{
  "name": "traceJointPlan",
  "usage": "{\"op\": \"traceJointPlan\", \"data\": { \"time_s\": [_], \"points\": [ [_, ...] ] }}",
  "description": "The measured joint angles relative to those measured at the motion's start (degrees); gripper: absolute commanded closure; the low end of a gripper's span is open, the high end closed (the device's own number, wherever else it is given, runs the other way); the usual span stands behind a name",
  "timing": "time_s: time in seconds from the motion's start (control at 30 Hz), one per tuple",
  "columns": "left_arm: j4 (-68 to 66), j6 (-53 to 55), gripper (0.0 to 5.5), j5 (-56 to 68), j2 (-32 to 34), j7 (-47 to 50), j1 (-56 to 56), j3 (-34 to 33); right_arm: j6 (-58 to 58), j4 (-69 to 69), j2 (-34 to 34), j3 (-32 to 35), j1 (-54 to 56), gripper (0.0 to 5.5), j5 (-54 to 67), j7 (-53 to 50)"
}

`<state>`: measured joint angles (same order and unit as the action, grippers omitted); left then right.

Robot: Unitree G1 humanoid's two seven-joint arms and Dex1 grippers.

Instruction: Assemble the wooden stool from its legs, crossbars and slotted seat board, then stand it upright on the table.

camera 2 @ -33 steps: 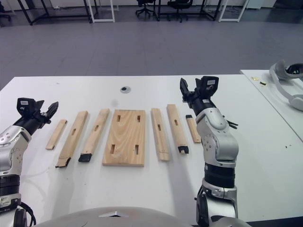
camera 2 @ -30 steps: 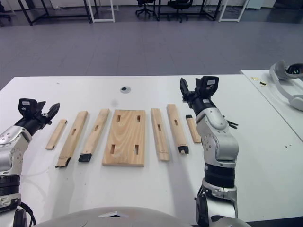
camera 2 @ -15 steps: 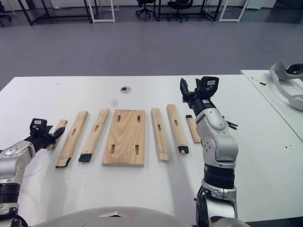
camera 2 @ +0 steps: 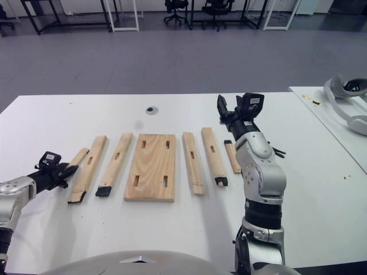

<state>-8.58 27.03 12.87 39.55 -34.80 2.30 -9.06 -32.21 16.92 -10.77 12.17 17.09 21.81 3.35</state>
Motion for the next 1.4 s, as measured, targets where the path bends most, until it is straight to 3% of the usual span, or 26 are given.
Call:
{"op": "traceJointPlan", "data": {
  "time_s": [0.17, 0.27, 0.43, 0.53, 0.73, 0.93, 1.23, 1.4],
  "points": [
    [-0.12, -0.55, 4.19, -0.04, 1.09, 0.08, 0.24, 0.65, 0.14, 0.0, 0.0, 0.0, 0.0, 2.48, -0.08, -0.06],
    [-3.02, -2.66, 4.2, -0.03, 0.59, 2.57, -2.54, -2.52, 0.16, -0.01, 0.05, 0.16, 0.0, 2.48, 0.33, 0.01],
    [11.28, -8.31, 4.2, 3.21, -1.18, 6.75, -19.23, -6.67, -2.63, 2.74, 2.69, -0.21, 1.26, 2.48, 4.16, -0.28],
    [16.36, -11.3, 4.2, 5.03, -5.55, 5.28, -25.77, -2.09, -8.07, 7.32, 7.35, -0.68, 4.95, 2.48, 13.18, -1.87],
    [16.5, -17.06, 4.2, 5.06, -11.04, -2.75, -27.97, 7.68, -12.47, 10.89, 18.47, 2.12, 10.44, 2.48, 36.79, -11.97],
    [16.49, -19.08, 4.2, 4.35, -15.52, -6.96, -28.56, 15.31, -12.17, 10.32, 18.63, 2.16, 10.53, 2.48, 46.32, -16.96],
    [17.75, -19.18, 4.2, 3.33, -17.98, -6.58, -28.58, 16.66, -11.12, 8.07, 16.05, -0.45, 8.6, 2.48, 47.68, -17.87],
    [18.26, -19.13, 4.2, 3.31, -18.03, -6.58, -28.58, 16.66, -9.74, 6.78, 14.74, -0.99, 6.76, 3.38, 47.77, -16.28]
  ]
}}
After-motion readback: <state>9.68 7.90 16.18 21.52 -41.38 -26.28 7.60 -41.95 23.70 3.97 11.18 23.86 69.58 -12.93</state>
